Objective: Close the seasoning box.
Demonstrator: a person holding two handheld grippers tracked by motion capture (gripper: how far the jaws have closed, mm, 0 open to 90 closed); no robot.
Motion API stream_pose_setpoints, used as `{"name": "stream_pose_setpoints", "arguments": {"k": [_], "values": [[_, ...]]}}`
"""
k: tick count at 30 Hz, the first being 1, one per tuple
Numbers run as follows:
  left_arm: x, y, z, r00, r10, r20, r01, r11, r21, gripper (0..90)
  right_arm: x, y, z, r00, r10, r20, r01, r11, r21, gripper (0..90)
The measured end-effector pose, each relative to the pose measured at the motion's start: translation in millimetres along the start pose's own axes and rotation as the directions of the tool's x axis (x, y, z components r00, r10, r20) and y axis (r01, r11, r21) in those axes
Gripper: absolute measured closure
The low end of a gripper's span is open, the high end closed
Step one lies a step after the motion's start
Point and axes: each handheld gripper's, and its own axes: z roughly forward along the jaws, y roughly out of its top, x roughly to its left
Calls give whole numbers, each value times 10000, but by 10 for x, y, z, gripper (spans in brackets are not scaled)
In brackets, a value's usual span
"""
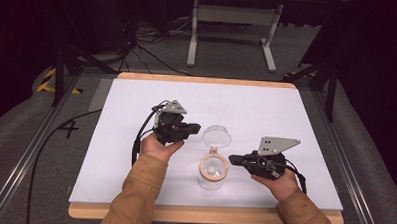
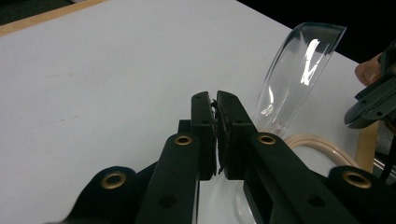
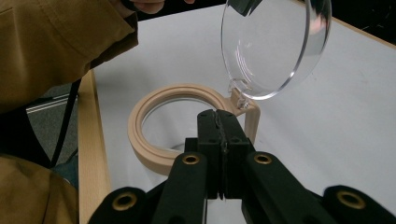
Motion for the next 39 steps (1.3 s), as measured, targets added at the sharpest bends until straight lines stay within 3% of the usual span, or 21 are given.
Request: {"name": "stream_pose_setpoints", "arguments": {"k": [5, 10, 17, 28, 34, 39], "values": [[-35, 13, 20, 9998, 148, 166, -148, 9999, 27, 858, 14, 0, 36, 9999, 85, -98, -86, 9999, -135, 894], [-57, 15, 27, 9995, 134, 303, -136, 9999, 52, 846, 35, 36, 51, 9981, 439, -438, -466, 9971, -610, 893], [-114, 12, 28, 9996, 244, 132, -245, 9996, 112, 837, 44, 55, 98, 9978, 496, -448, -528, 9960, -724, 892], [-211, 15, -2, 9952, 824, 520, -858, 9941, 665, 822, 24, 87, 131, 9954, 650, -698, -711, 9935, -891, 878], [-218, 16, -46, 9952, 968, 126, -976, 9915, 858, 791, 34, 98, 139, 9940, 622, -905, -697, 9942, -821, 884], [-183, 17, -106, 9965, 836, 92, -841, 9928, 859, 769, 54, 103, 143, 9921, 577, -1116, -661, 9952, -727, 883]]}}
